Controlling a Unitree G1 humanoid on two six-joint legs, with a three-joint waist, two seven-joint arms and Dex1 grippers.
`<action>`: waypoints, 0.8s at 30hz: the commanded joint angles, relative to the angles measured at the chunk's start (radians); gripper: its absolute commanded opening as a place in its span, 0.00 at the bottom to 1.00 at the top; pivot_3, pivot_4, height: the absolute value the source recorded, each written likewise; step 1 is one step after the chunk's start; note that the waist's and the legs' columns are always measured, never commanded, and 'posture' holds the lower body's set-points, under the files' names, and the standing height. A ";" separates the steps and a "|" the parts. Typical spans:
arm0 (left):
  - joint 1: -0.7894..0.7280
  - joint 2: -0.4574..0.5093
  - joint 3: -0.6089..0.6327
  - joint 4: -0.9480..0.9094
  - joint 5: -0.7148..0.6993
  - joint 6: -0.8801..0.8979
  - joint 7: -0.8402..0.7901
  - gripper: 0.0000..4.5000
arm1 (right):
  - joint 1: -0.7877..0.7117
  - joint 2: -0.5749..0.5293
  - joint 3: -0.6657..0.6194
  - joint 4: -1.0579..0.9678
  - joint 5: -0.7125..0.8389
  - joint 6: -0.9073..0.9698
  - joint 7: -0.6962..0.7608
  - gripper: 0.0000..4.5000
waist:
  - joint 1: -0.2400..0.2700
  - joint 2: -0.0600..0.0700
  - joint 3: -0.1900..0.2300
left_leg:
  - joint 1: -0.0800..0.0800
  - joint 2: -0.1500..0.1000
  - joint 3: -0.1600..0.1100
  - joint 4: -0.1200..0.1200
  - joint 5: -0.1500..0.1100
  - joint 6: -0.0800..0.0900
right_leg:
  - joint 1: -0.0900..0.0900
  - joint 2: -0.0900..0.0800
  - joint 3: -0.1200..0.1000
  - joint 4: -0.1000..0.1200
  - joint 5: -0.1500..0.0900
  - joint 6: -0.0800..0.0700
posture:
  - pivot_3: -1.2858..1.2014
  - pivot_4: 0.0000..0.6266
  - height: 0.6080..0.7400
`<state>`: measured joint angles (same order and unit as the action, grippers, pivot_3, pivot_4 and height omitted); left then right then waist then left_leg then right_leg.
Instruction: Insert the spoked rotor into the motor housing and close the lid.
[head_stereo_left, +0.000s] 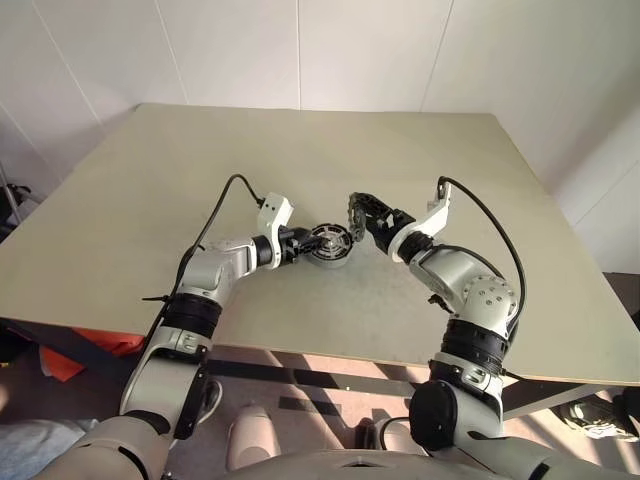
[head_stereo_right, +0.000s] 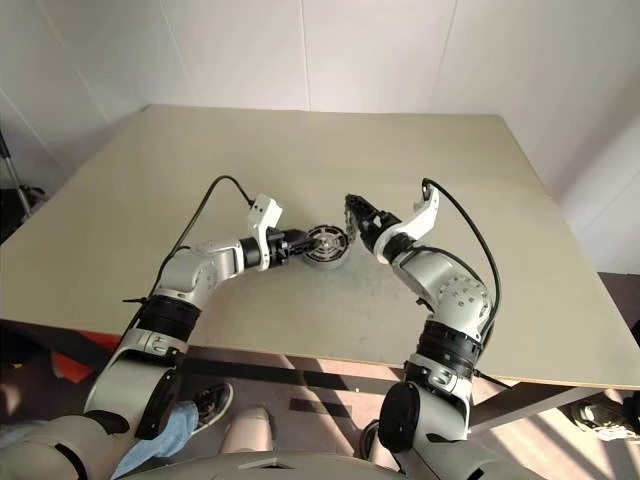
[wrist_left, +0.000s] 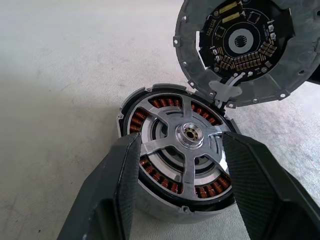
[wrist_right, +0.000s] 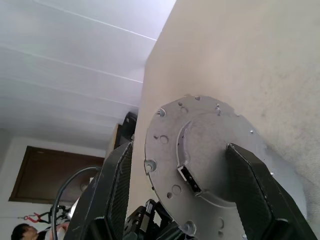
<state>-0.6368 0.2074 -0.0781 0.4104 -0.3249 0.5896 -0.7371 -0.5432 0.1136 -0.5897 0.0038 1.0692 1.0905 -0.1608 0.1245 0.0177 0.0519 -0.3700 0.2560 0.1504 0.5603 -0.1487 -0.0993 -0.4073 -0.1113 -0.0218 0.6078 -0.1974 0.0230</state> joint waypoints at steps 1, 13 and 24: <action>-0.023 0.012 0.009 -0.022 0.007 -0.014 -0.005 0.61 | -0.012 -0.003 0.039 -0.034 0.048 -0.012 -0.002 0.74 | 0.000 0.000 0.000 | 0.000 0.000 0.000 0.000 0.000 0.000 | 0.000 0.000 0.000 0.000 0.000 0.000 | 0.52 0.00 1.00; -0.009 0.251 0.198 -0.084 -0.076 0.041 -0.046 0.61 | 0.017 -0.090 0.263 -0.119 -0.004 0.004 0.141 0.74 | -0.006 0.000 0.000 | 0.000 0.001 0.000 -0.001 0.000 0.000 | -0.002 0.002 0.000 0.000 0.000 0.000 | 0.52 0.00 1.00; 0.019 0.223 0.193 -0.115 -0.082 0.057 -0.020 0.61 | 0.024 -0.285 0.687 0.069 -0.533 -0.454 0.493 0.74 | 0.008 -0.003 0.000 | -0.001 0.000 -0.001 0.002 -0.001 0.001 | 0.002 -0.001 -0.001 0.000 -0.001 0.002 | 0.52 0.00 1.00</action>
<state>-0.6088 0.4314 0.1161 0.3418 -0.3918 0.6437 -0.7631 -0.4893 -0.1652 0.0702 0.0420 0.6069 0.7300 0.2991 0.1322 0.0144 0.0517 -0.3705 0.2562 0.1495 0.5625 -0.1493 -0.0986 -0.4051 -0.1119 -0.0229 0.6081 -0.1987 0.0245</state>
